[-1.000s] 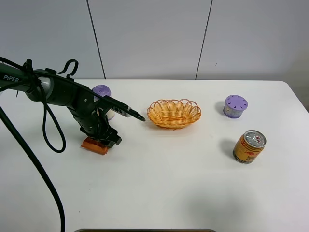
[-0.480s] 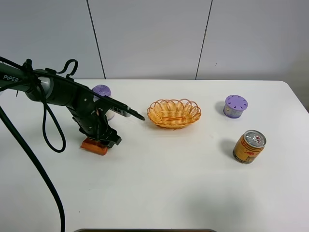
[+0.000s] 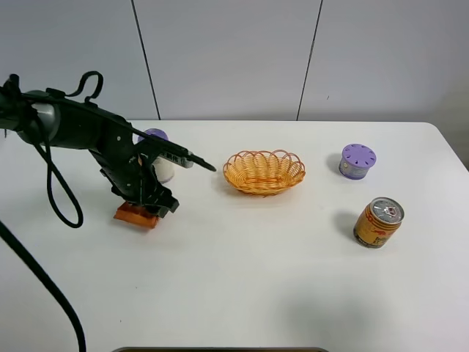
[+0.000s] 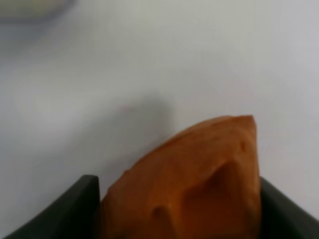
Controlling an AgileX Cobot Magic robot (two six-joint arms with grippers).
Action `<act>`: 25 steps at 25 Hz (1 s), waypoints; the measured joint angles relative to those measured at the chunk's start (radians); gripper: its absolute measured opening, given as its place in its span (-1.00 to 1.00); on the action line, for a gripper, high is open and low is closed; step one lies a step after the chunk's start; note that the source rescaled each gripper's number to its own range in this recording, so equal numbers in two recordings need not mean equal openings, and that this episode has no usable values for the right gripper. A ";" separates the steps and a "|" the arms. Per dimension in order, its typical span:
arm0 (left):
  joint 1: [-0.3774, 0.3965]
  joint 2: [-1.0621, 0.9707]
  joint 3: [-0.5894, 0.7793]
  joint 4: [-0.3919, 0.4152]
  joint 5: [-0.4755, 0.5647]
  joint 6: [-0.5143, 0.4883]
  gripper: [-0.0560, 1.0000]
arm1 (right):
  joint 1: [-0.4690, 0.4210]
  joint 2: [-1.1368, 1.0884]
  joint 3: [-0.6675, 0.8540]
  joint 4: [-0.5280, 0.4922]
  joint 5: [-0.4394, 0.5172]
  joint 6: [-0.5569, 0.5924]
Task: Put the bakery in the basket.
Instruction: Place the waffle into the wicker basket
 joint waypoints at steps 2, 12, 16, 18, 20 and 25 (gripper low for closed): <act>-0.003 -0.042 0.000 0.001 0.008 -0.008 -0.78 | 0.000 0.000 0.000 0.000 0.000 0.000; -0.067 -0.222 0.000 0.000 0.020 -0.020 -0.78 | 0.000 0.000 0.000 0.000 0.000 0.000; -0.083 -0.275 -0.001 -0.001 -0.015 -0.025 -0.78 | 0.000 0.000 0.000 0.000 0.000 0.000; -0.091 -0.290 -0.014 0.001 -0.024 -0.031 -0.78 | 0.000 0.000 0.000 0.000 0.000 0.000; -0.104 -0.298 -0.045 0.001 -0.029 -0.033 -0.78 | 0.000 0.000 0.000 0.000 0.000 0.000; -0.141 -0.297 -0.140 0.000 -0.063 -0.033 -0.78 | 0.000 0.000 0.000 0.000 0.000 0.000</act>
